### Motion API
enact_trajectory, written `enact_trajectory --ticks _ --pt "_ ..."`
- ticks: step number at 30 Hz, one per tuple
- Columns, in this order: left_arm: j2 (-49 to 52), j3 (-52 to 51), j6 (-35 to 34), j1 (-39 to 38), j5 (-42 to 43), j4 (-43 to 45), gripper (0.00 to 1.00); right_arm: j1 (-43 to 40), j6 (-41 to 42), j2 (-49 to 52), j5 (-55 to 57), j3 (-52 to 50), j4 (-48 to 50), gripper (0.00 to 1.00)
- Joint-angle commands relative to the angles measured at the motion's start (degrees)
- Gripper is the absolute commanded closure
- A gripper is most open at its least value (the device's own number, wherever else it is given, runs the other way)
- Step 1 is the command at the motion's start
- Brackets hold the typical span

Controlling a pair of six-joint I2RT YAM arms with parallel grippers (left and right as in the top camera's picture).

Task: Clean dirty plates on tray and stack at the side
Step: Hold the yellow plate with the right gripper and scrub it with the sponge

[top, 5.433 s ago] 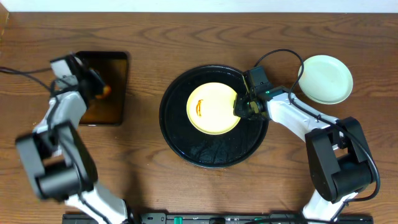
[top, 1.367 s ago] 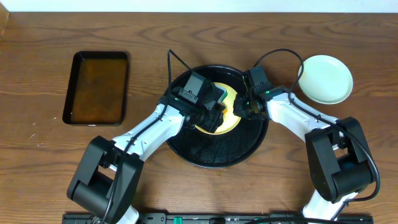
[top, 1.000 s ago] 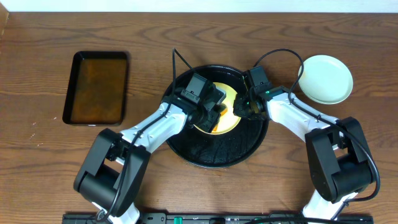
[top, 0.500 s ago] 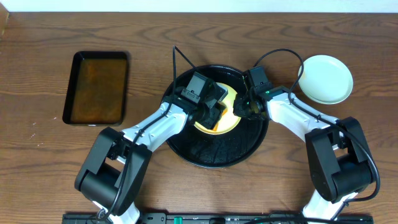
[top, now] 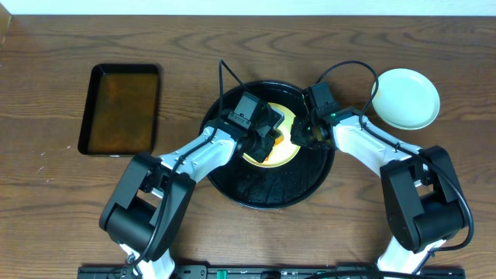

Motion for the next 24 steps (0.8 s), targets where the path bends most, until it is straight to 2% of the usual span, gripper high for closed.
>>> enact_trajectory --ticks 1,4,9,14,16,19,21,24 --pt "-4.5 0.7 -1.4 0.0 -0.3 0.2 0.90 0.2 -0.3 1.4 1.5 -0.2 -0.3 0.88" --pt "-5.4 0.7 -4.7 0.0 -0.3 1.3 0.92 0.2 -0.3 1.4 1.5 -0.2 -0.2 0.88" --pt "-3.7 0.6 -14.1 0.0 -0.7 4.5 0.93 0.2 -0.3 1.4 1.5 -0.2 -0.3 0.88" --pt "-0.5 0.5 -30.4 0.0 -10.5 6.9 0.93 0.2 -0.3 1.4 1.5 -0.2 -0.3 0.89" --pt "1.4 0.5 -34.3 0.0 -12.6 7.0 0.92 0.2 -0.3 1.4 1.5 -0.2 -0.3 0.89" --pt "3.0 0.5 -34.3 0.0 -12.6 7.0 0.93 0.2 -0.3 1.4 1.5 -0.2 -0.4 0.68" --pt "3.0 0.5 -34.3 0.1 -12.6 7.0 0.92 0.1 -0.3 1.4 1.5 -0.2 -0.5 0.58" --pt "3.0 0.5 -35.0 0.1 -12.6 7.3 0.93 0.1 -0.3 1.4 1.3 -0.2 -0.8 0.52"
